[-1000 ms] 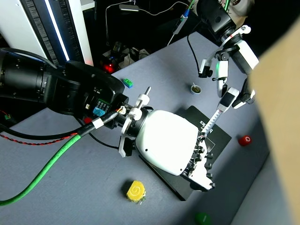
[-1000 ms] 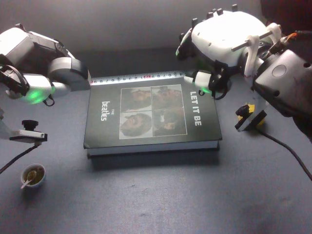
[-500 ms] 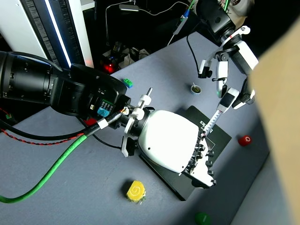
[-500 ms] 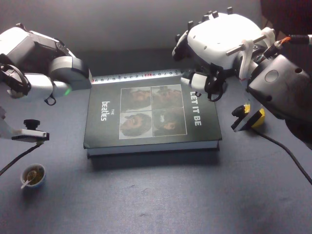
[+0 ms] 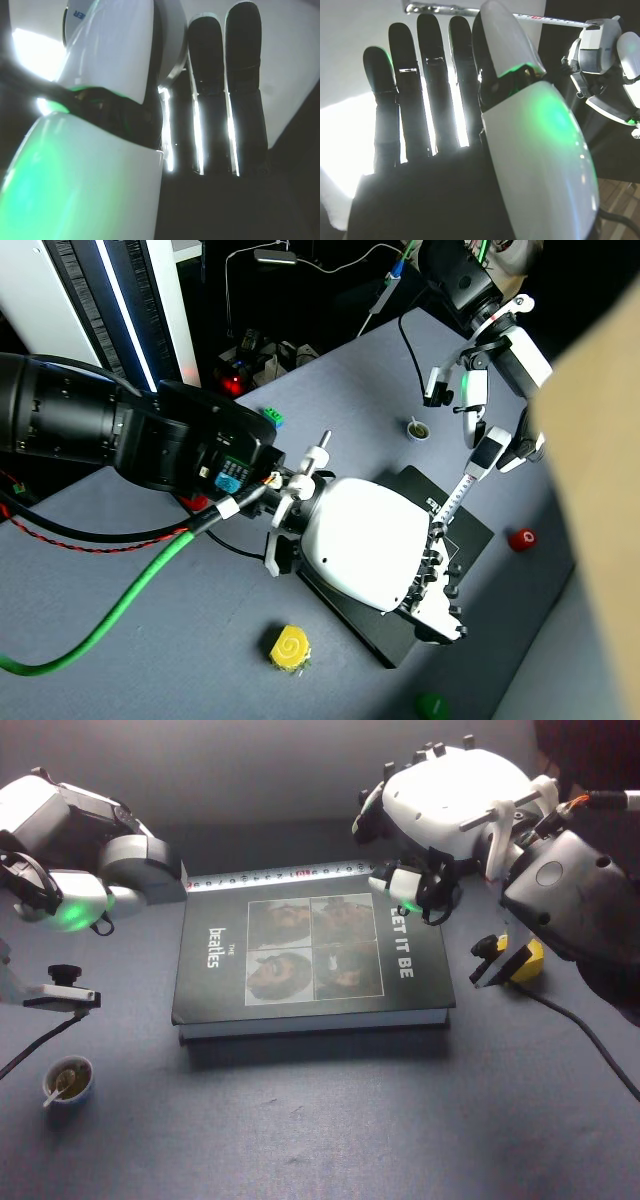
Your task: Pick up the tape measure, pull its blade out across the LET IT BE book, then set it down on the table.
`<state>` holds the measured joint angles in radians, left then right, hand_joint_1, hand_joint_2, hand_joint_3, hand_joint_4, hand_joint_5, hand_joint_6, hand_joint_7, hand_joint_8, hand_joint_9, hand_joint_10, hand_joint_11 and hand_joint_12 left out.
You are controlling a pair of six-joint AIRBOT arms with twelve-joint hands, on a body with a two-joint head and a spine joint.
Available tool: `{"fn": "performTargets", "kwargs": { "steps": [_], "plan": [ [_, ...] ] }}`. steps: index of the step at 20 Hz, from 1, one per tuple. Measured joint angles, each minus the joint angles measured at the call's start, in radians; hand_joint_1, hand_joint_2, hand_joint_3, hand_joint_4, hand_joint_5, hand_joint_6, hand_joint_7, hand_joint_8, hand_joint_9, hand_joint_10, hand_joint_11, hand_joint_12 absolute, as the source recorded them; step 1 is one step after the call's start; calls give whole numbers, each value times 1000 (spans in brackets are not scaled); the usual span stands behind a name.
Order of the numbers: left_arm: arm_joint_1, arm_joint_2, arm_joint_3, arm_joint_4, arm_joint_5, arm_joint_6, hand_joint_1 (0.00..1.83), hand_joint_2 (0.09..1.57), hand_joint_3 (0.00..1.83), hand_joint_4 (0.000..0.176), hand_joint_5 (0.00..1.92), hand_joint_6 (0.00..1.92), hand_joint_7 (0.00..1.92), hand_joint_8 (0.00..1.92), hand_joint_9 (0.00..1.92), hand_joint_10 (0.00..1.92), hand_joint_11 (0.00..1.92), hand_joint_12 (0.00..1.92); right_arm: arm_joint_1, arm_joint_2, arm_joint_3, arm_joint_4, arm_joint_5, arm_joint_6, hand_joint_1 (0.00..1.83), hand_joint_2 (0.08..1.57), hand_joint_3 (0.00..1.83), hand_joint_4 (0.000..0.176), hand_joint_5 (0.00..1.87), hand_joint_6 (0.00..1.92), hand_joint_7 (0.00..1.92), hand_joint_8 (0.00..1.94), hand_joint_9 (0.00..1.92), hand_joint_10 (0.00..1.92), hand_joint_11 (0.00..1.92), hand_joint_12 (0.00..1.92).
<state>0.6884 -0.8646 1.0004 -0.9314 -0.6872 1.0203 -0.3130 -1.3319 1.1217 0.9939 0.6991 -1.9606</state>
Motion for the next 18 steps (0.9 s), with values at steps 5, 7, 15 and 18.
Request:
{"fn": "performTargets", "kwargs": {
  "steps": [5, 7, 15, 18],
  "plan": [
    [0, 0, 0, 0, -1, 0, 1378, 1110, 0, 0, 926, 855, 1021, 975, 909, 1250, 847, 1050, 0, -10, 5, -2, -2, 7, 980, 1187, 2, 0, 820, 6, 870, 9, 609, 519, 295, 1327],
    [0, 0, 0, 0, -1, 0, 1378, 1110, 0, 0, 923, 870, 1022, 964, 911, 1251, 852, 1054, 0, -16, 10, -4, -3, 8, 979, 1187, 2, 0, 820, 5, 869, 8, 609, 518, 303, 1331],
    [0, -2, 0, 0, -1, 0, 1378, 1115, 0, 0, 908, 874, 1017, 983, 904, 1262, 852, 1060, 0, -32, 26, -15, -5, 19, 979, 1187, 1, 0, 831, 10, 871, 9, 618, 521, 309, 1333],
    [0, -2, 0, 0, -1, 0, 1378, 1115, 0, 0, 914, 874, 1013, 986, 901, 1265, 856, 1064, 0, -34, 26, -15, -3, 21, 979, 1186, 0, 0, 825, 7, 872, 9, 619, 521, 310, 1333]
  ]
}}
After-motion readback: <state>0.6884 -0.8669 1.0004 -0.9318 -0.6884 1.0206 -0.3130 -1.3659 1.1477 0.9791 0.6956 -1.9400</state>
